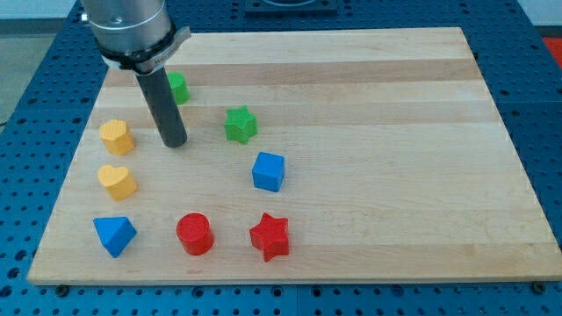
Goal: Place the yellow hexagon parallel to the green star
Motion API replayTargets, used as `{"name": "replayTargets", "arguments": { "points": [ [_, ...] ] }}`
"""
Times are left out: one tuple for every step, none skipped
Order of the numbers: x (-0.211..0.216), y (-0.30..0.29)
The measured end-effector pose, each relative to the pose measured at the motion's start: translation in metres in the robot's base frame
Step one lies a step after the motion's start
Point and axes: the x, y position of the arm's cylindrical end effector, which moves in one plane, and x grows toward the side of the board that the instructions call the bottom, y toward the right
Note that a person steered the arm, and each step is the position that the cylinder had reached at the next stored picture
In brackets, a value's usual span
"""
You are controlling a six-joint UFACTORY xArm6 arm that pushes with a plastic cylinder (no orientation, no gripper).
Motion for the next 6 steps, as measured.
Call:
{"name": "replayTargets", "arguments": {
  "points": [
    [0.016,-0.053],
    [0.023,-0.093],
    [0.023,-0.127],
    [0.002,-0.138],
    [-0.004,-0.116],
    [-0.005,-0.099]
  ]
}}
